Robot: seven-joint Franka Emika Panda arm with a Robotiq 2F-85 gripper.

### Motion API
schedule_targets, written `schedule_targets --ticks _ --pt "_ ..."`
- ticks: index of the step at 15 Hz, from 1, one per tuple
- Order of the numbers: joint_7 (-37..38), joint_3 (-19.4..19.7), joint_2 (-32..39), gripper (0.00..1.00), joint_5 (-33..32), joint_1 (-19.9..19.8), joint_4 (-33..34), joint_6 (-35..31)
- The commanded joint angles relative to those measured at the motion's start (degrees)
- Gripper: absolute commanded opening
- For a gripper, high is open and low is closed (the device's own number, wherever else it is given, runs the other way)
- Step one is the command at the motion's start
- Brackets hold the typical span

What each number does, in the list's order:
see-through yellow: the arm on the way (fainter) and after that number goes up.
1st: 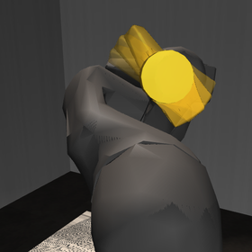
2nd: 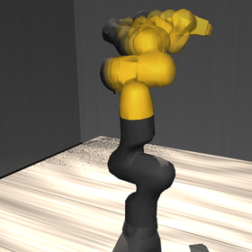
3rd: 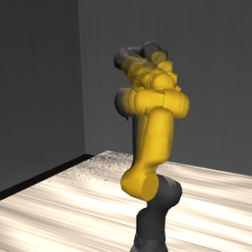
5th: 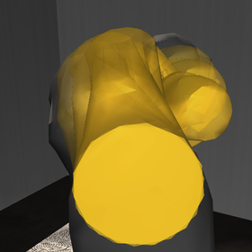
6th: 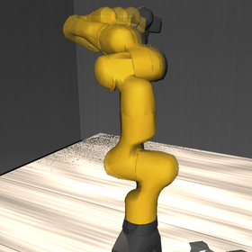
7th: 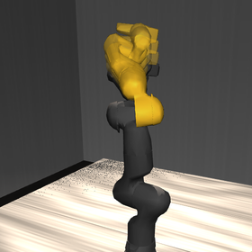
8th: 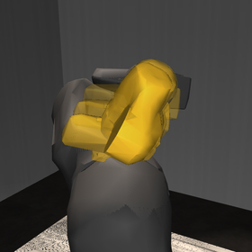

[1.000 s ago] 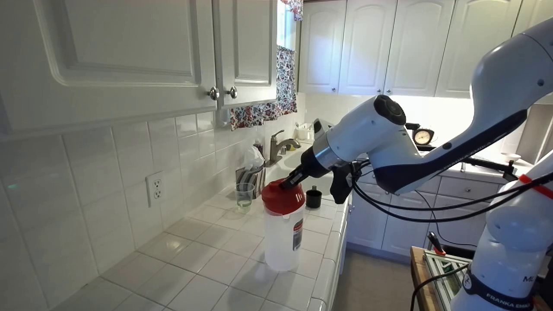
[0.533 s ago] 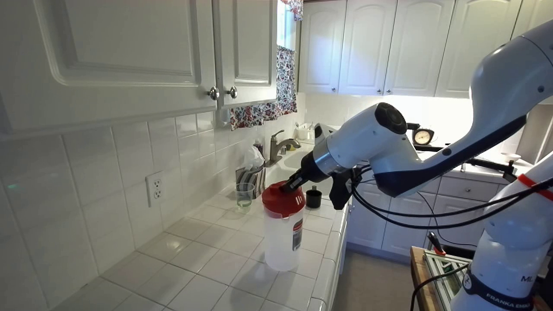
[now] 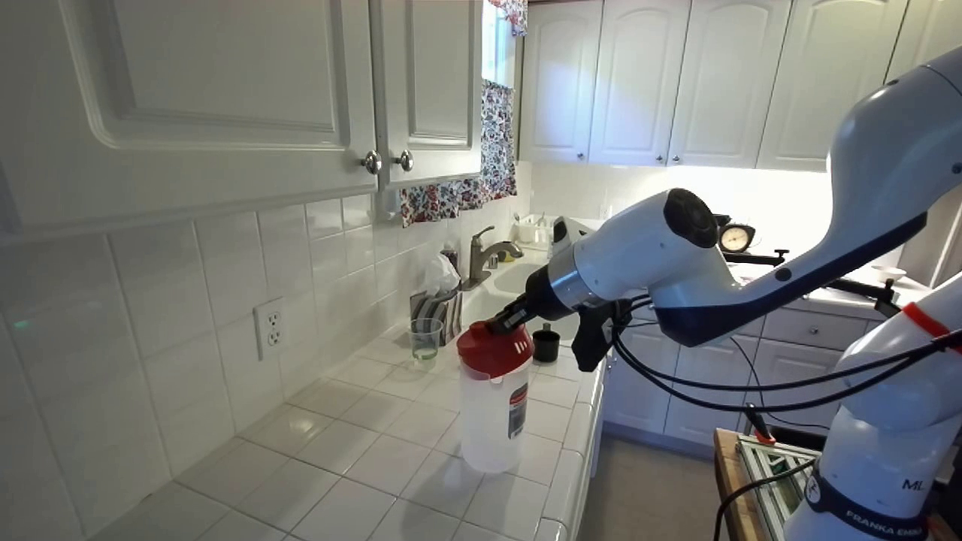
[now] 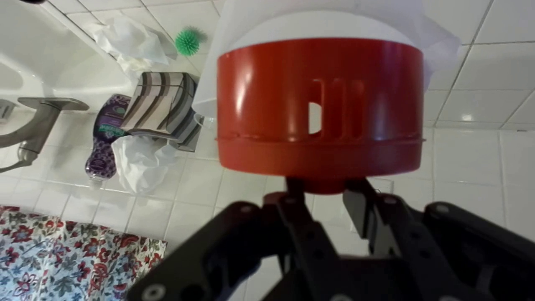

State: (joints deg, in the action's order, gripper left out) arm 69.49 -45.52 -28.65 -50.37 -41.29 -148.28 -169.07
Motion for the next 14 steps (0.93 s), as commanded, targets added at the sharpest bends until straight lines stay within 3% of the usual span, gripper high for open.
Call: schedule_targets --ticks 1,10,14 --pt "4.66 -2.25 -3.88 0.08 -1.90 -2.63 -1.54 -2.28" --pt "11.77 -8.23 -10.26 0.08 -3.74 -8.54 -1.59 -3.25" --pt "11.29 -9.61 -9.86 0.08 -3.43 -9.85 -1.44 -3.04"
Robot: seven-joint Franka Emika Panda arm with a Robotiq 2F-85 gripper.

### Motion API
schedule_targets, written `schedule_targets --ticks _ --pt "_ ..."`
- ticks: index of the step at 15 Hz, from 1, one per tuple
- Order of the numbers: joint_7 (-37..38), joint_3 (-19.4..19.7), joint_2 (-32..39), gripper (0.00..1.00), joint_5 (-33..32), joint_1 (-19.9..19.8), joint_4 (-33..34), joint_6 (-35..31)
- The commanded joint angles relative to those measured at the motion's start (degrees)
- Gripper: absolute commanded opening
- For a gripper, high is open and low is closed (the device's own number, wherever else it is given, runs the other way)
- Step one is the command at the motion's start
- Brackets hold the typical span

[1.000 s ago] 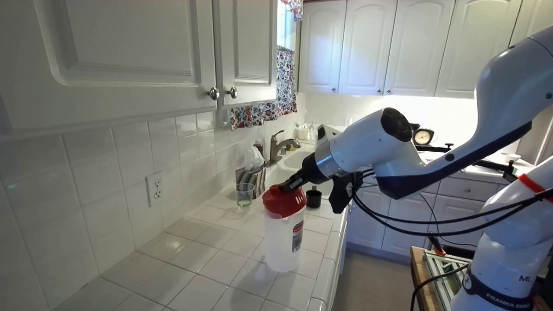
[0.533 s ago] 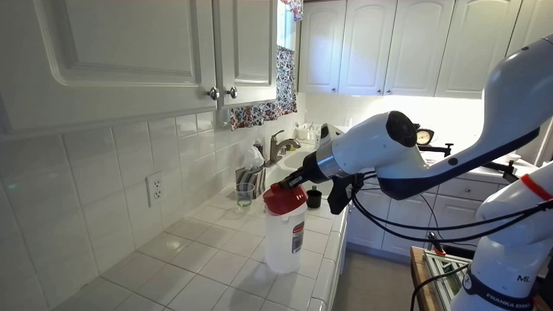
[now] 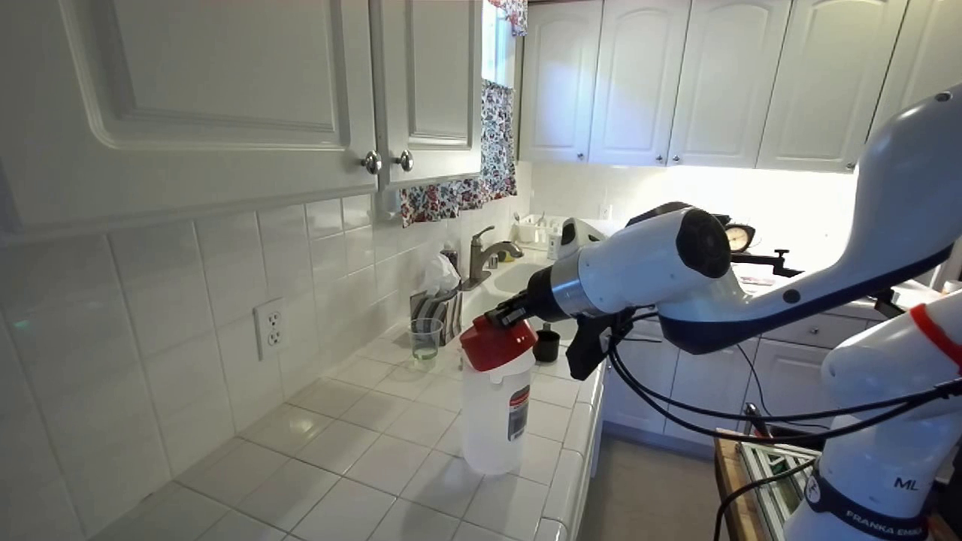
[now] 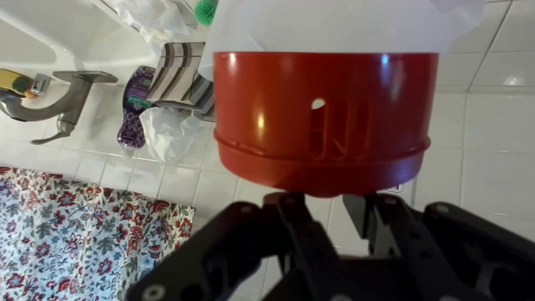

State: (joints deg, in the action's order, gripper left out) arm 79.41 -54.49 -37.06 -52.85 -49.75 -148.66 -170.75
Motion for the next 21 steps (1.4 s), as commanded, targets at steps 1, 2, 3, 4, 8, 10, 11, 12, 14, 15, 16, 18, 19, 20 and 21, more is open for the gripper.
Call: schedule_targets --ticks 1,2,3,4,8,10,11,12,14,15,16,18,19,20,21 --pt "0.61 -0.28 -0.66 0.08 -0.91 -1.41 -1.04 -1.67" --pt "0.51 -0.13 -0.57 0.08 -0.77 -1.47 -1.09 -1.63" --pt "-1.01 0.84 1.21 0.08 -0.76 -0.76 -1.20 -2.39" --pt "-2.06 1.32 2.62 0.08 -0.78 -0.47 -1.26 -2.97" --pt "-6.51 3.43 8.45 0.08 -0.38 1.12 -1.30 -4.92" --pt "-9.00 4.94 10.64 0.08 -0.08 2.03 -0.97 -5.12" --pt "-10.76 6.19 12.01 0.08 0.14 2.99 -0.68 -5.08" --pt "-12.83 7.73 14.11 0.08 0.51 4.55 -0.62 -5.40" --pt "-16.14 10.55 17.03 0.08 1.38 7.60 -0.41 -5.59" --pt "-17.61 12.09 17.97 0.08 1.90 9.23 -0.37 -5.49" --pt "-19.41 13.92 18.97 0.08 2.49 11.03 -0.19 -5.13" --pt "-22.73 17.59 20.44 0.08 3.78 14.71 -0.18 -4.86" --pt "-24.26 19.38 21.05 0.08 4.61 16.61 -0.30 -4.62" --pt "-25.97 21.25 21.38 0.08 5.95 18.80 -0.57 -4.20" --pt "-27.82 23.20 21.73 0.08 7.25 20.86 -0.74 -4.07"
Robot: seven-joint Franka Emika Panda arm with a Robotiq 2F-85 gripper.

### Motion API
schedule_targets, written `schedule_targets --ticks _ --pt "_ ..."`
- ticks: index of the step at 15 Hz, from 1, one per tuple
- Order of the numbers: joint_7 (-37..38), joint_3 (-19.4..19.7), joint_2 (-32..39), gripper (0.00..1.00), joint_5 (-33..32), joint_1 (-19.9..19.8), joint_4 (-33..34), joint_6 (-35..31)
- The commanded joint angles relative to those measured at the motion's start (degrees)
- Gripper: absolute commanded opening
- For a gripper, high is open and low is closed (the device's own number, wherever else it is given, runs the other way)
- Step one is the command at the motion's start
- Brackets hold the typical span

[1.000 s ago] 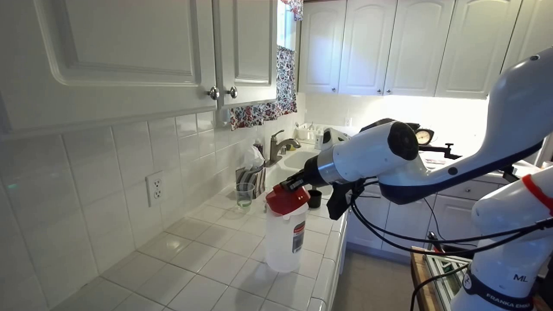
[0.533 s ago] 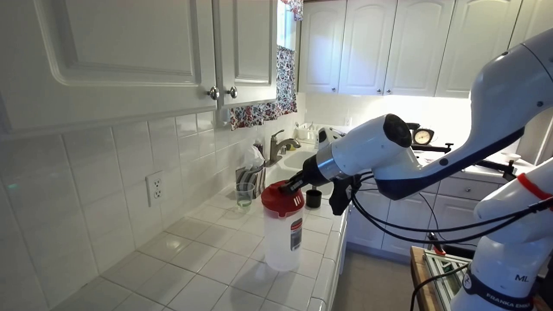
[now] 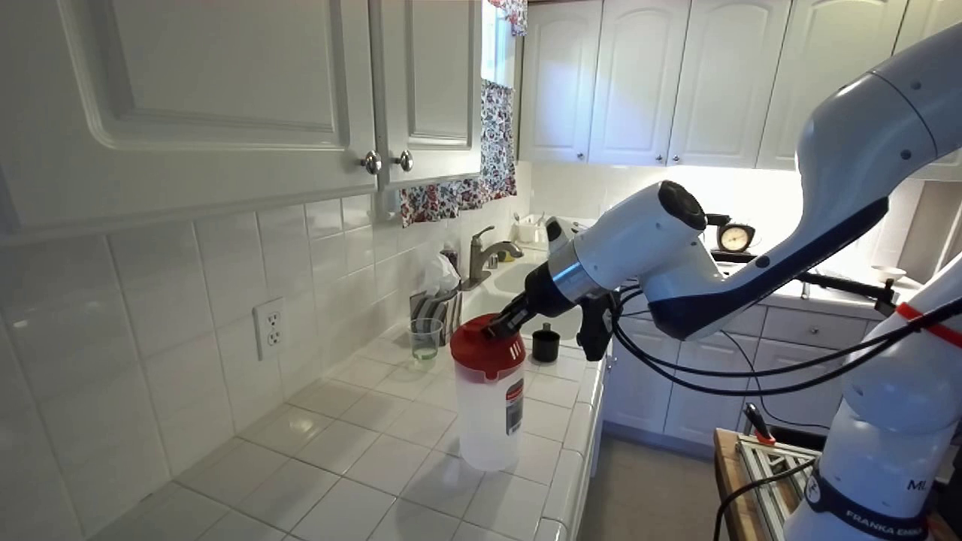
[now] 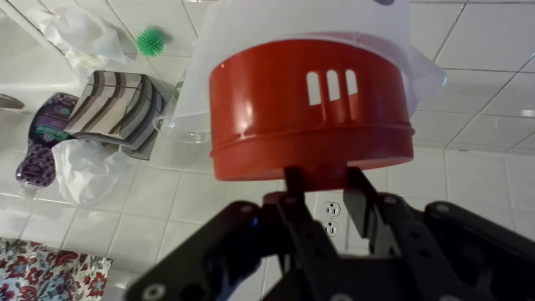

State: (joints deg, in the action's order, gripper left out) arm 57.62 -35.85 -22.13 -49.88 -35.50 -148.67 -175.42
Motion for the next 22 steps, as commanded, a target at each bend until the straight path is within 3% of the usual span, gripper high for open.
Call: schedule_targets --ticks 1,6,10,14,22 --pt "-8.00 6.53 7.07 0.08 5.80 8.90 -0.85 1.09" --pt "-20.06 17.01 6.57 0.08 17.49 21.72 -1.11 6.90" --pt "-29.21 22.92 4.35 0.08 28.47 30.23 0.09 16.03" --pt "-36.74 24.87 2.89 0.08 37.56 33.20 2.68 25.30" --pt "-37.11 26.11 2.73 0.08 39.55 33.43 7.15 36.15"
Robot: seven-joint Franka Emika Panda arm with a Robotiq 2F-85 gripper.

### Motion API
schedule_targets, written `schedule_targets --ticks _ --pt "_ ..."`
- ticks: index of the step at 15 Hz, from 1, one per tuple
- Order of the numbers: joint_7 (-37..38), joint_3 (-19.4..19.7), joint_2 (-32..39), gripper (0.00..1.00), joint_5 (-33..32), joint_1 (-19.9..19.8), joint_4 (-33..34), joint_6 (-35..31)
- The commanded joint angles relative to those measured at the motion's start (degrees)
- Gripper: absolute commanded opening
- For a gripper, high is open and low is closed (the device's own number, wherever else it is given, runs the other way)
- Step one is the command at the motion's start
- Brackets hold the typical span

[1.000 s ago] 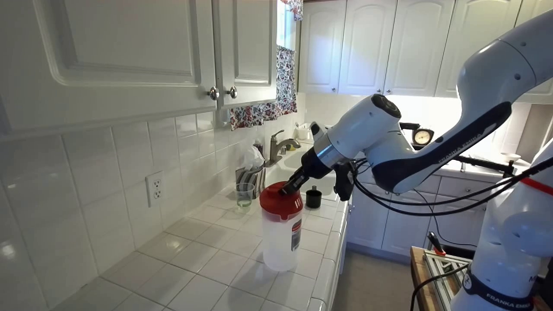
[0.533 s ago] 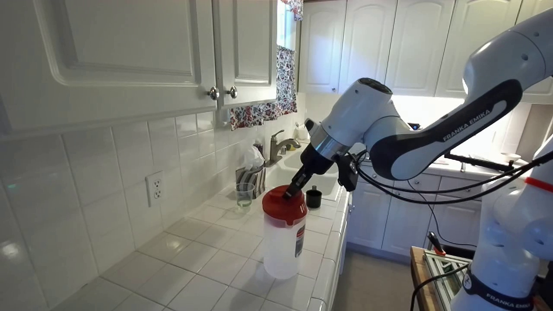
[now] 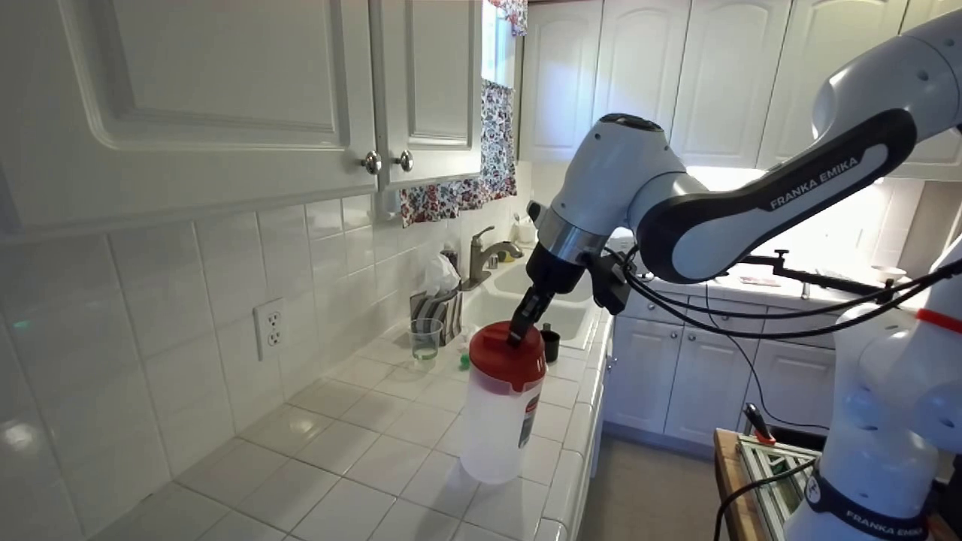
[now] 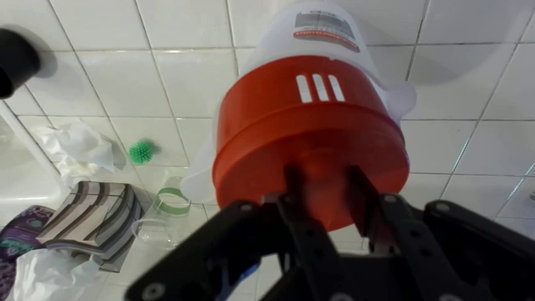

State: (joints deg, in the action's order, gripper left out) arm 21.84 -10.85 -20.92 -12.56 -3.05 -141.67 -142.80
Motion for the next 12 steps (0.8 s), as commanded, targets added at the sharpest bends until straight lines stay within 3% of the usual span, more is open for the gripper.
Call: schedule_targets --ticks 1,12 --pt "-1.17 1.22 1.72 0.08 2.15 0.83 0.55 4.02" --pt "0.64 2.51 2.97 0.08 1.47 -0.01 3.67 5.82"
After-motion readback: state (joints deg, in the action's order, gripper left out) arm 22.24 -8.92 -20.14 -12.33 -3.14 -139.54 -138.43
